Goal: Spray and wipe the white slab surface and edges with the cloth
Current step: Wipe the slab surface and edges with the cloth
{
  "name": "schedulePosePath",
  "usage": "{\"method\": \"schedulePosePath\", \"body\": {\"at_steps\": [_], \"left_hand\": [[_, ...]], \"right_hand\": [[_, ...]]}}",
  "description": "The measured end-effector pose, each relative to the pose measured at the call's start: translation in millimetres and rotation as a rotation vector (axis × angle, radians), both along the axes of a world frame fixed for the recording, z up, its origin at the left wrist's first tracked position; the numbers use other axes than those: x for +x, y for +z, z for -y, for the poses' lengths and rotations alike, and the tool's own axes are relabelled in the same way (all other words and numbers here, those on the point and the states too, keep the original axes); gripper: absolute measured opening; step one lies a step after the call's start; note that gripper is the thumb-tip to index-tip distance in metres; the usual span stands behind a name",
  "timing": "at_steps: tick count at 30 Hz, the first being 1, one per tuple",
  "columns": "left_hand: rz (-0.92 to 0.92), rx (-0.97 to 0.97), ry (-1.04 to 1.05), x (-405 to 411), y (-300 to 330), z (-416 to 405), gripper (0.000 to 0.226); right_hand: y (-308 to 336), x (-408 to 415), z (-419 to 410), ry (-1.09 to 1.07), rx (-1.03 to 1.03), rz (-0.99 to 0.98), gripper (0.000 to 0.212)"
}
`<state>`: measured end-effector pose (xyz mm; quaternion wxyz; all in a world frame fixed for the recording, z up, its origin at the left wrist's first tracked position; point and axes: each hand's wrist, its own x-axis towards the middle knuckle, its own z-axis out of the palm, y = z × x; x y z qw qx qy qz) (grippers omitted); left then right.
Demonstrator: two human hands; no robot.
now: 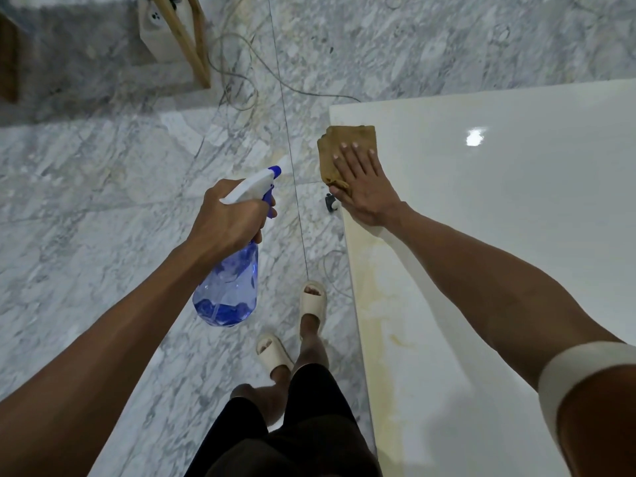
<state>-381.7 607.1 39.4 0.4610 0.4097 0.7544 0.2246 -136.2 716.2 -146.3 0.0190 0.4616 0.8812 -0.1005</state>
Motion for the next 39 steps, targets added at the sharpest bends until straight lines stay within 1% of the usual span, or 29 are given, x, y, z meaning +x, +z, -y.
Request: {"method": "schedulePosePath", "body": {"at_steps": [9, 18, 25, 29, 32, 35, 39], "left_hand": [[0.011, 0.045, -0.049, 4, 3, 87, 0.019], [0.0, 0.005, -0.092, 7, -11, 187, 0.019], [-0.004, 0.015, -0.088, 36, -6, 235, 0.018], [0.029, 0.026, -0.076, 56, 2, 262, 0.017], [0.034, 0.041, -0.062, 74, 7, 287, 0.02], [0.039, 0.035, -0.029, 87, 8, 311, 0.021], [0.049, 0.01, 0.003, 91, 7, 344, 0.022]], "right_hand": [[-8, 27, 103, -0.044, 0.019, -0.002, 0.074], [-12, 56, 199, -0.101, 0.014, -0.014, 0.078], [-8, 62, 261, -0.204, -0.002, -0.029, 0.077], [-12, 64, 296, -0.266, 0.009, -0.012, 0.078], [-14, 66, 323, -0.3, 0.0, -0.027, 0.079], [-11, 65, 342, -0.315, 0.006, -0.045, 0.083], [-7, 57, 367, -0.381, -0.019, -0.022, 0.081]]}}
